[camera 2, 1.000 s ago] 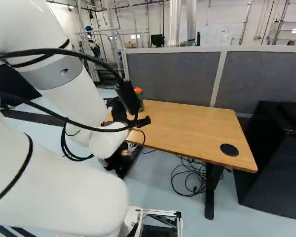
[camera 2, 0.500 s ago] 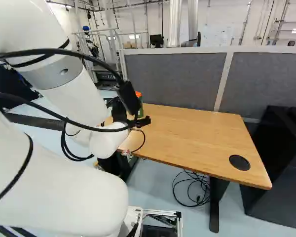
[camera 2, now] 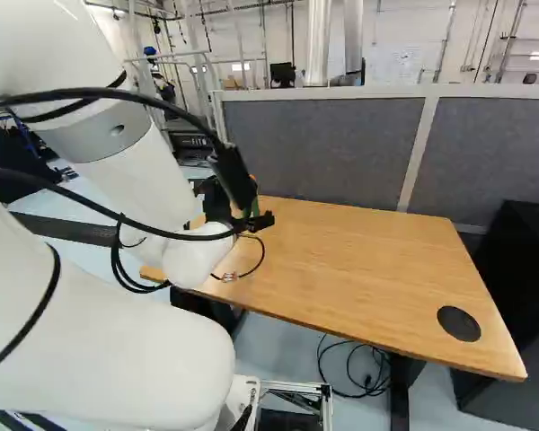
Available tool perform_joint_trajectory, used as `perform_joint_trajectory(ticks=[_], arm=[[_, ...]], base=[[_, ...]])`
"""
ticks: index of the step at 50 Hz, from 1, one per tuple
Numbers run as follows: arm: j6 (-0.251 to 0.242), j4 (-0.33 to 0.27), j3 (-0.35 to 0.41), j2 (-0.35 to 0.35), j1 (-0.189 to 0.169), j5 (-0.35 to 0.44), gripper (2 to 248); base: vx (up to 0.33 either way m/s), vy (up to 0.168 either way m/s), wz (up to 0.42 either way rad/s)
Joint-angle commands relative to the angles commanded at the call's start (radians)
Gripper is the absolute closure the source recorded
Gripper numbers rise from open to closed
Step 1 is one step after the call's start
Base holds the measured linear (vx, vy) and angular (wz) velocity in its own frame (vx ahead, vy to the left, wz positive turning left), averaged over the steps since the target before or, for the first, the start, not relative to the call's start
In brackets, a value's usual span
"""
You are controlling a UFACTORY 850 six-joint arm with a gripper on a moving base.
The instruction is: Pick up the green bottle from the table
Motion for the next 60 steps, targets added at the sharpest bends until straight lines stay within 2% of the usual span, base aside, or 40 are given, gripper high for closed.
perform_joint_trajectory(ticks=[5,6,40,60], arm=[[0.0,0.0,0.0,0.0,0.0,0.0,3],[0.0,0.0,-0.023,-0.028,0.005,0.0,3],[0.0,0.0,-0.192,-0.212,0.03,-0.002,3],[0.0,0.0,-0.299,-0.318,0.036,-0.078,3]], base=[[0.16,0.044,-0.023],[0.125,0.036,-0.016],[0.011,0.002,-0.001],[0.0,0.0,0.0]])
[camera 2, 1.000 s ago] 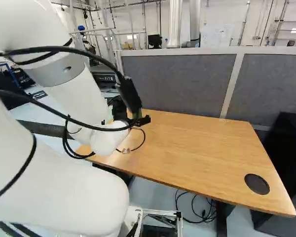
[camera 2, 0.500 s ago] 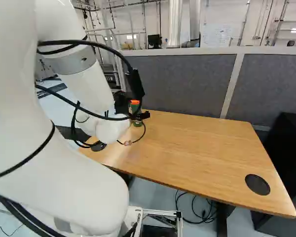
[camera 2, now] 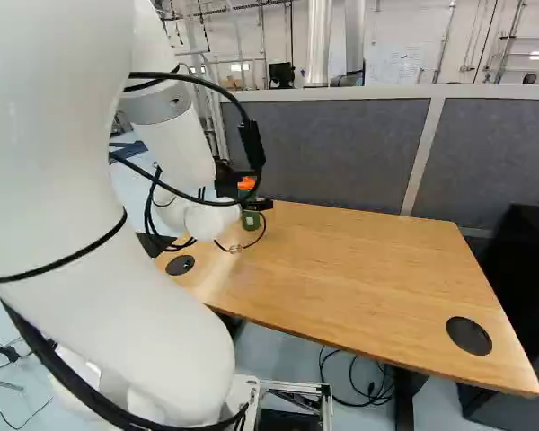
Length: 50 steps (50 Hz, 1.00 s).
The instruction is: Pick up the green bottle from the table
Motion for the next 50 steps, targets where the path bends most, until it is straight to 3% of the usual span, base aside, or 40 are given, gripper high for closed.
perform_joint_trajectory(ticks=[16,40,41,45,46,50], arm=[[0.0,0.0,-0.085,-0.079,-0.002,-0.065,3],[0.0,0.0,-0.163,-0.149,-0.01,-0.072,3],[0.0,0.0,-0.163,-0.149,-0.01,-0.072,24],[0.0,0.0,-0.164,-0.15,-0.01,-0.072,24],[0.0,0.0,-0.164,-0.15,-0.01,-0.072,62],[0.0,0.0,-0.164,-0.15,-0.01,-0.072,62]], base=[[0.0,0.0,0.0],[0.0,0.0,0.0],[0.0,0.0,0.0],[0.0,0.0,0.0],[0.0,0.0,0.0],[0.0,0.0,0.0]])
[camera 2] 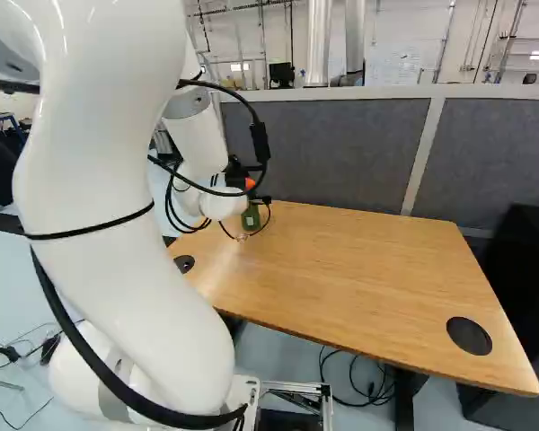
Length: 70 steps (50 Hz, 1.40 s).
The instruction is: Pick up the green bottle from the table
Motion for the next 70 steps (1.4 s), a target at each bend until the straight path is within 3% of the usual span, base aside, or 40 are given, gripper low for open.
perform_joint_trajectory(ticks=[1,2,6,7,70], arm=[[0.0,0.0,0.0,0.0,0.0,0.0,62],[0.0,0.0,0.0,0.0,0.0,0.0,101],[0.0,0.0,0.0,0.0,0.0,0.0,101],[0.0,0.0,0.0,0.0,0.0,0.0,133],[0.0,0.0,0.02,0.143,0.0,0.0,134]], base=[[0.0,0.0,0.0],[0.0,0.0,0.0],[0.0,0.0,0.0],[0.0,0.0,0.0],[0.0,0.0,0.0]])
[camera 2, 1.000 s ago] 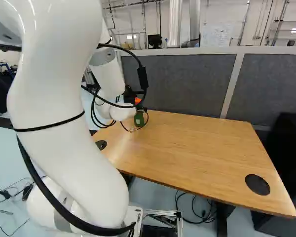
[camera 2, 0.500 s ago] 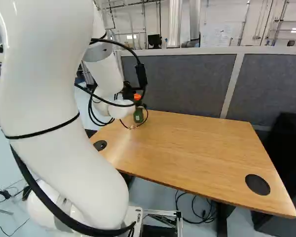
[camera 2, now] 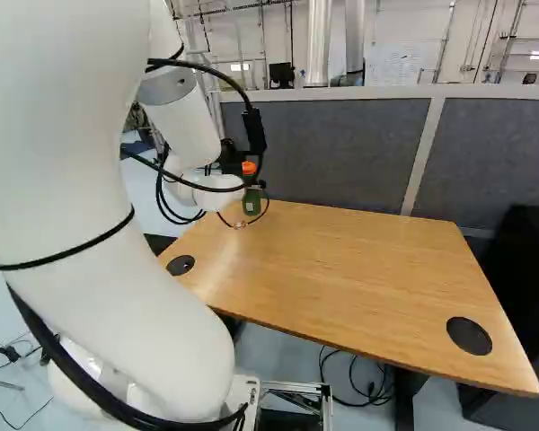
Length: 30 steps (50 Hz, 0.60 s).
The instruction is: Pick up the green bottle from the table
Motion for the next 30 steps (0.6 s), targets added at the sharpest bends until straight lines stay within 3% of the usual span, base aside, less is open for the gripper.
perform_joint_trajectory(ticks=[30], arm=[[0.0,0.0,0.04,0.113,0.001,0.0,134]], base=[[0.0,0.0,0.0]])
